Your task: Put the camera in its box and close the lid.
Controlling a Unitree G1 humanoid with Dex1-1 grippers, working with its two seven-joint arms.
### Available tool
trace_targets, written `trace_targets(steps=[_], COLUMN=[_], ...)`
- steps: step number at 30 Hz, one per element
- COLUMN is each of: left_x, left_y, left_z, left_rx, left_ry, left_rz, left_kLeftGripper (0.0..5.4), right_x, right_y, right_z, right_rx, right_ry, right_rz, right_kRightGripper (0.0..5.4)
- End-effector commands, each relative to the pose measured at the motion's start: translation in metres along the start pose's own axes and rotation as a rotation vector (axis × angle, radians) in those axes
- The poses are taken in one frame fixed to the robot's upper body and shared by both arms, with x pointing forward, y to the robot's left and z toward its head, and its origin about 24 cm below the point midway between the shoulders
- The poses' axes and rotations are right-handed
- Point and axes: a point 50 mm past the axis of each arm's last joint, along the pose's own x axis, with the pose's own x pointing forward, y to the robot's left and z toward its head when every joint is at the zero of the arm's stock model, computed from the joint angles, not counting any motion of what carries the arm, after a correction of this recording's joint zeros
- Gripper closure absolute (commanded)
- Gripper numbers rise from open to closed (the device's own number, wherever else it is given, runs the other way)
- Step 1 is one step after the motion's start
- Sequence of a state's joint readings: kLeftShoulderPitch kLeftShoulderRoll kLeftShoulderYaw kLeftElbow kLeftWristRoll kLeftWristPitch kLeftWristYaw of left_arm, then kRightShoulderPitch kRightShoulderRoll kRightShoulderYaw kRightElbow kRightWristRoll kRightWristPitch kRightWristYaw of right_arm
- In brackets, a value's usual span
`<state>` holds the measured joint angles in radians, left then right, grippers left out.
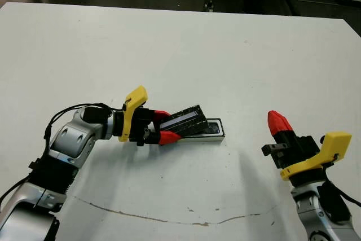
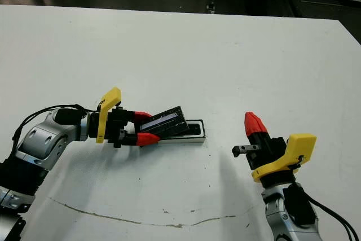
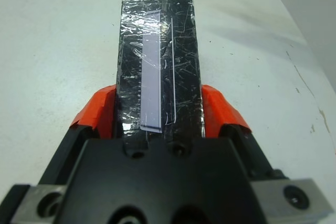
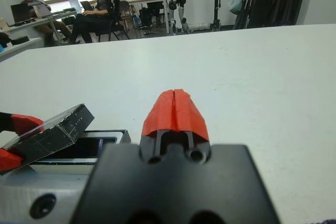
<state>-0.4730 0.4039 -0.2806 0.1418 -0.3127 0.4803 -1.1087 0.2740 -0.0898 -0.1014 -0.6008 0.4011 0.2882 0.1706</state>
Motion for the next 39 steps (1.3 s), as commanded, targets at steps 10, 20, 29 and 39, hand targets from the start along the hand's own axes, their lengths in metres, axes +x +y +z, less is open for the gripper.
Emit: trace_targets(steps=[10,20,29,39], left_x=[0.022,0.040,0.055,0.063], left_y=[-0.014,-0.015,-0.015,-0.018], left_z=[-0.009,-0.012,-0.012,-0.016], left_rx=[-0.011,0.062,0.095,0.140], left_ry=[0.038,0.099,0.132,0.131], left_rz=[-0.108,-0.114,-0.170,-0.188], left_kLeftGripper=[2.21,2.21,2.21,2.21], right_x=[-0.002,-0.003,-0.002,-0.001], right_y=[-0.002,-0.003,-0.002,-0.003], right_z=[-0.001,0.000,0.001,0.001], right_rx=[-0.003,0.003,0.000,-0.004], right_ry=[0.015,0.009,0.010,0.015], right_rz=[-0.006,-0.004,-0.005,0.002], right_kRightGripper=[5.40,5.40,5.40,5.40])
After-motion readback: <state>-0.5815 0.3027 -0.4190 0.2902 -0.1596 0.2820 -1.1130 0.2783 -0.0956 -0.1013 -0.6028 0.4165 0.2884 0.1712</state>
